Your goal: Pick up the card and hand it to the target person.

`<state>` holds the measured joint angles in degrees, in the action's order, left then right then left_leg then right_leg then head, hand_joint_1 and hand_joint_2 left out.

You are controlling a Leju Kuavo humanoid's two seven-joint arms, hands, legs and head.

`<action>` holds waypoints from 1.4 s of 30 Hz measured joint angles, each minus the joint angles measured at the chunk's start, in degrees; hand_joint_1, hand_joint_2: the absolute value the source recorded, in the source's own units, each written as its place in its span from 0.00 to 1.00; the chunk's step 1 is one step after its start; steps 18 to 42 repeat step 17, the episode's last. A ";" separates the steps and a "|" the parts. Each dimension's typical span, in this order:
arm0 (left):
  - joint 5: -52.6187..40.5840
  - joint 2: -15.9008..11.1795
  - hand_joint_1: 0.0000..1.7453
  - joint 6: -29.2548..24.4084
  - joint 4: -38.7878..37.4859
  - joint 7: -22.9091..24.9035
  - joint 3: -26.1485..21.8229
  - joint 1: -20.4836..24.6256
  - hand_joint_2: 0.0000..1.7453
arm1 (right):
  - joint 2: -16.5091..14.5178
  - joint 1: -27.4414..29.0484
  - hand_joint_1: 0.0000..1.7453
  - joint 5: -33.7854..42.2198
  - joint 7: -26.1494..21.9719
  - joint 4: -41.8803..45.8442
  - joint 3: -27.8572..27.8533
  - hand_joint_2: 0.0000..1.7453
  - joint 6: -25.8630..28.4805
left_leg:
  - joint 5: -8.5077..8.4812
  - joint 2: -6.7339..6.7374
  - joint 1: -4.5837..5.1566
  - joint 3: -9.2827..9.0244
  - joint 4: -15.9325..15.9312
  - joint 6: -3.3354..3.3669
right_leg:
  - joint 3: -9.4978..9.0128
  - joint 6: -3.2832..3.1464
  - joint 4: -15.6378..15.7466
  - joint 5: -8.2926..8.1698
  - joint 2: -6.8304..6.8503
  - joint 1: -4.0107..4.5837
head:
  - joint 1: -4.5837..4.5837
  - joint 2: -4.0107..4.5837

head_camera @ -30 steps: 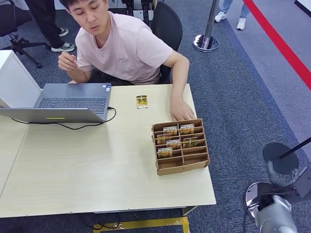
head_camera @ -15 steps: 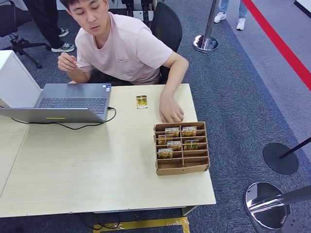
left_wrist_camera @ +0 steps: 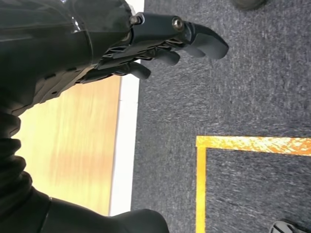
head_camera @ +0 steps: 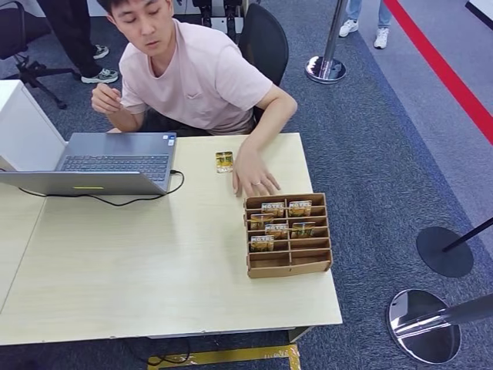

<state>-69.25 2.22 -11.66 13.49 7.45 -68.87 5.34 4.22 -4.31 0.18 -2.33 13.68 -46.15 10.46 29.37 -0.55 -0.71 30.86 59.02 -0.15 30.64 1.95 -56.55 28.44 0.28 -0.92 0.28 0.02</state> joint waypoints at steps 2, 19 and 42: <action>1.68 -0.01 0.00 0.08 0.00 -0.19 1.47 -0.29 0.00 | -0.22 0.49 0.00 -0.21 0.14 -0.04 1.77 1.00 -0.32 | 0.00 0.00 0.00 0.00 0.00 0.00 | 0.00 0.00 0.00 0.00 0.00 0.00 | 0.00 0.00; 22.01 -0.70 0.00 3.16 0.85 -2.40 19.29 -3.71 0.00 | -1.19 3.94 0.00 -0.33 0.75 0.35 14.68 0.00 -3.35 | 0.00 0.10 0.00 0.00 -0.01 0.00 | 0.00 0.00 0.00 0.00 -0.01 0.00 | 0.00 0.01; 22.01 -0.70 0.00 3.16 0.85 -2.40 19.29 -3.71 0.00 | -1.19 3.94 0.00 -0.33 0.75 0.35 14.68 0.00 -3.35 | 0.00 0.10 0.00 0.00 -0.01 0.00 | 0.00 0.00 0.00 0.00 -0.01 0.00 | 0.00 0.01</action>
